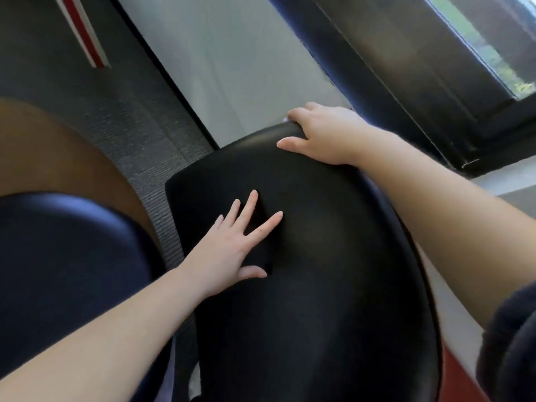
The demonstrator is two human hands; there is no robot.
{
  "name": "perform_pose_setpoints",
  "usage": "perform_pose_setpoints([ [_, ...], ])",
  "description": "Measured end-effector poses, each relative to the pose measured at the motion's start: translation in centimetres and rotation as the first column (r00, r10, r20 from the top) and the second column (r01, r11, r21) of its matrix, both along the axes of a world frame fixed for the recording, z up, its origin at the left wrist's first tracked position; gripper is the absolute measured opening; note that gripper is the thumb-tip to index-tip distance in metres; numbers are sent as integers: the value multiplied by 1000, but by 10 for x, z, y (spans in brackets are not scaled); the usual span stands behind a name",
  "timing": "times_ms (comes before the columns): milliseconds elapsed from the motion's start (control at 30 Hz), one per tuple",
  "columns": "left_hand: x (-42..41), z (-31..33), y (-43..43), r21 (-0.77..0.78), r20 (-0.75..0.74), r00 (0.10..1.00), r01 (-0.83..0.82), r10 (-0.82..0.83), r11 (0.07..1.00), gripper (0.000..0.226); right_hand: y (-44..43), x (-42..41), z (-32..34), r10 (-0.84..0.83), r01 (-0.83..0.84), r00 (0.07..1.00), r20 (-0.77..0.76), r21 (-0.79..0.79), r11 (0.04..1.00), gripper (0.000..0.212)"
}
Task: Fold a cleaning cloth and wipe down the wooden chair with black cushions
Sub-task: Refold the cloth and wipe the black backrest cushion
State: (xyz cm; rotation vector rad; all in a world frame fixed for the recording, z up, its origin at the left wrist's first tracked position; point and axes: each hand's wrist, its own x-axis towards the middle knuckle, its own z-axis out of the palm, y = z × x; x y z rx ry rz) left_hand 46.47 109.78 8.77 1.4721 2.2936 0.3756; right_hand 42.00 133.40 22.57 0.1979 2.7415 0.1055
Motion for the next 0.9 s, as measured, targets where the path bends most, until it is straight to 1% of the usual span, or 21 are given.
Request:
perform_pose_setpoints([
  [167,1,-22,-12,-32,86,995,-41,43,999,106,-16,-33,-9,127,-152,979,161,154,976,69],
  [267,4,-39,-23,-56,147,986,-72,80,996,107,-36,-55,-30,218,-290,940,264,279,915,72],
  [333,6,-49,-30,-67,171,981,-85,96,994,107,-51,-66,-46,254,-354,915,314,321,878,73],
  [567,7,-83,-51,-98,233,965,-104,124,990,105,-88,-96,-101,304,-453,858,414,328,829,75],
  [667,7,-95,-57,-94,256,957,-114,135,989,105,-104,-107,-124,319,-474,839,441,306,825,74],
  [900,-1,-131,-79,-114,218,965,-122,145,986,103,-147,-132,-183,320,-493,808,495,270,827,72],
])
